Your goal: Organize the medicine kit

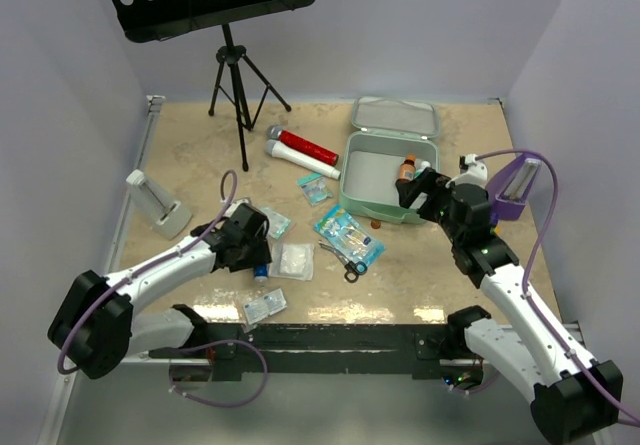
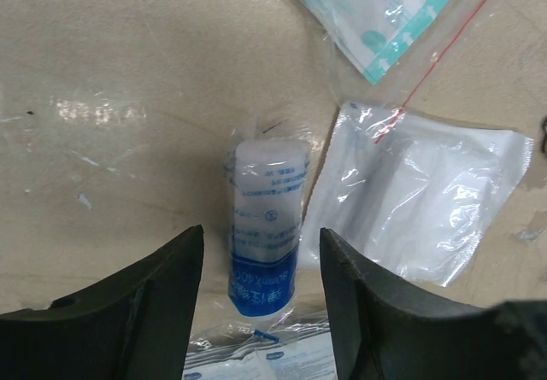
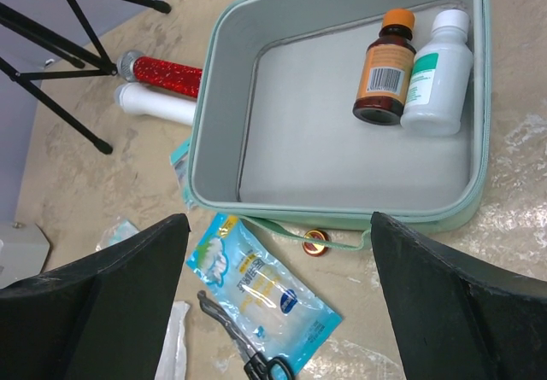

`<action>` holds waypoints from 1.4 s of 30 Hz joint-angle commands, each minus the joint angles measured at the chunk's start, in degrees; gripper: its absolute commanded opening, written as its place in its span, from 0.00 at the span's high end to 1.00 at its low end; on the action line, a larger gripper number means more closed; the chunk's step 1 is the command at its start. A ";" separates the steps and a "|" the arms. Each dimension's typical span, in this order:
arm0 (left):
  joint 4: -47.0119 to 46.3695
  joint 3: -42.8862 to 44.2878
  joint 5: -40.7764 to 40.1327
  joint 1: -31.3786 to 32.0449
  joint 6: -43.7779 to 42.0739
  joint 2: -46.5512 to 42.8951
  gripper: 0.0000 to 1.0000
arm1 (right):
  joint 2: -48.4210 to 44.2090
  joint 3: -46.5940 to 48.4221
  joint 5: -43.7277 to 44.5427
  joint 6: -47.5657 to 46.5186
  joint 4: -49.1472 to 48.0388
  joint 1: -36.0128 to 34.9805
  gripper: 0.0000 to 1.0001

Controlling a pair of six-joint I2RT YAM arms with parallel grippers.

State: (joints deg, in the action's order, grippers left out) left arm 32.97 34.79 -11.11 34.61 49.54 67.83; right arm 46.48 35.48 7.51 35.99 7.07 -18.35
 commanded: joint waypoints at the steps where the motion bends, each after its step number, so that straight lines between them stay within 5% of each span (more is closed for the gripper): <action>1: -5.63 -1.03 3.73 -0.16 -0.41 1.25 0.42 | -0.42 -0.59 -1.09 -0.57 -2.32 -0.11 0.08; 11: -5.20 -2.45 3.12 -0.16 -1.73 -0.68 0.55 | 0.28 -0.77 -1.27 -0.48 -2.68 -0.02 0.08; 17: -6.67 5.28 1.18 -0.07 -6.81 -10.61 0.59 | 0.45 -0.24 -1.53 -0.57 -3.03 -0.11 0.08; 22: -7.42 12.66 2.33 -0.07 -8.94 -4.92 0.63 | 0.90 0.55 -1.62 -0.48 -2.42 -0.11 0.08; 27: 2.52 15.14 -5.57 -0.16 -8.14 -1.82 0.35 | -0.77 0.55 -1.00 -0.57 -1.62 -0.11 0.08; 31: 4.65 9.61 -6.29 -0.16 -5.95 -4.81 0.23 | -0.51 -0.24 -1.44 -0.39 -2.41 -0.11 0.08; 42: -0.88 1.96 0.91 -0.16 -5.16 -0.96 0.29 | -0.77 -1.38 -2.59 0.31 -2.85 -0.11 0.08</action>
State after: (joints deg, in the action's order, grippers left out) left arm 35.53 38.24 -13.21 34.61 43.90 64.34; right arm 46.85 35.09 5.93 36.03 5.91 -18.35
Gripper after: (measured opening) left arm 0.725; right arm 0.922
